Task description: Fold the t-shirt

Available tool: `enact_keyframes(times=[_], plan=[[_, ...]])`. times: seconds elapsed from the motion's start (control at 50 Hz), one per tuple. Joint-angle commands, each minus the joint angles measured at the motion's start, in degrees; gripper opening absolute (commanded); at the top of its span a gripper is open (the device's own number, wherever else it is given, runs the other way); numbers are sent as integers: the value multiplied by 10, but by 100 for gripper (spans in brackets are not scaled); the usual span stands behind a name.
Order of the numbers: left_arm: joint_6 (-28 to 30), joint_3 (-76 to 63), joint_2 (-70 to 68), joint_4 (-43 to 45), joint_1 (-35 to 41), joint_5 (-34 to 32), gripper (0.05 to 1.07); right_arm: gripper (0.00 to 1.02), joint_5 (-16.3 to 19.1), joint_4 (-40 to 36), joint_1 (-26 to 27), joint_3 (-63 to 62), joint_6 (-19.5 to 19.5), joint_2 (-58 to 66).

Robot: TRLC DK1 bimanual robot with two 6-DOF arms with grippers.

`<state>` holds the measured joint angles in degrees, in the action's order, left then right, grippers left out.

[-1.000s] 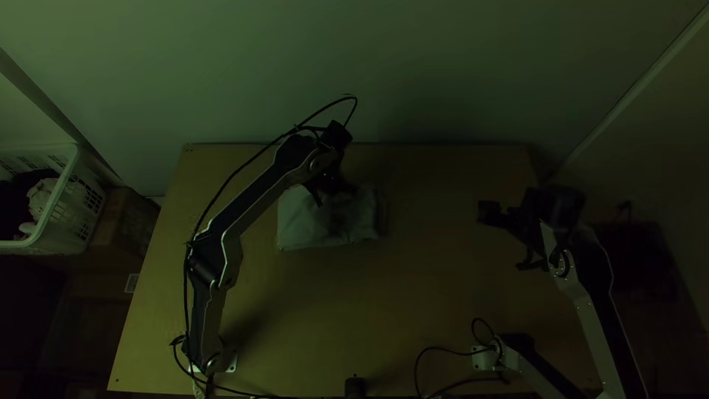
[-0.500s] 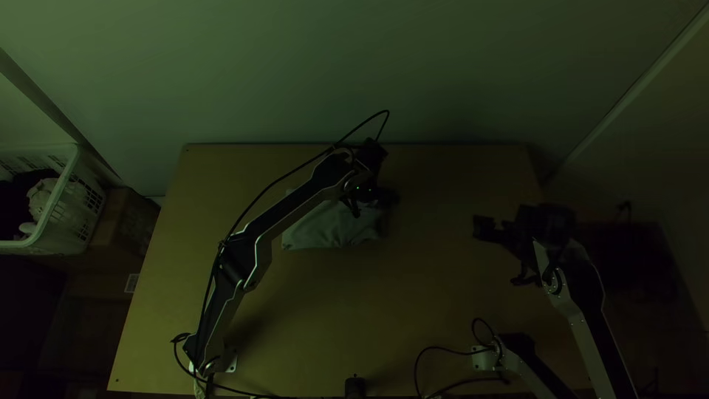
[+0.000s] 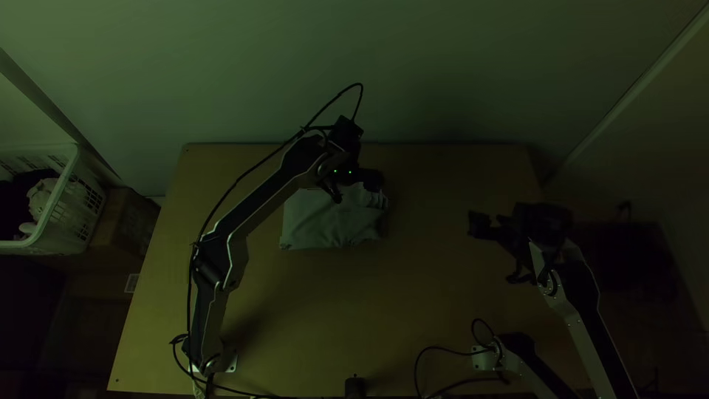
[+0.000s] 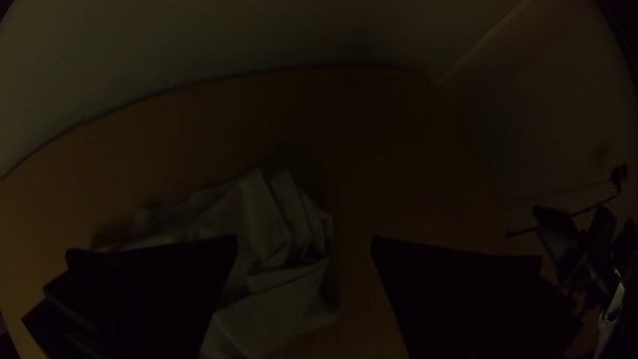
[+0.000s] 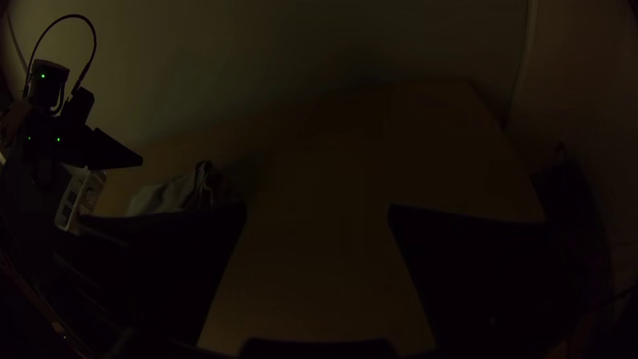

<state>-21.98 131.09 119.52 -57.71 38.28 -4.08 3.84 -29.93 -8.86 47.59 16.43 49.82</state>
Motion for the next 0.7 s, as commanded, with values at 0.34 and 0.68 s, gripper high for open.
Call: enact_keyframes(times=[0.34,0.68], plan=[[46,-69,-192,-7,-141,-2,103,98,-4,79,2,89,-77,33],[91,-189,-351,0,-284,-8,103,98,-4,94,8,133,-122,22]])
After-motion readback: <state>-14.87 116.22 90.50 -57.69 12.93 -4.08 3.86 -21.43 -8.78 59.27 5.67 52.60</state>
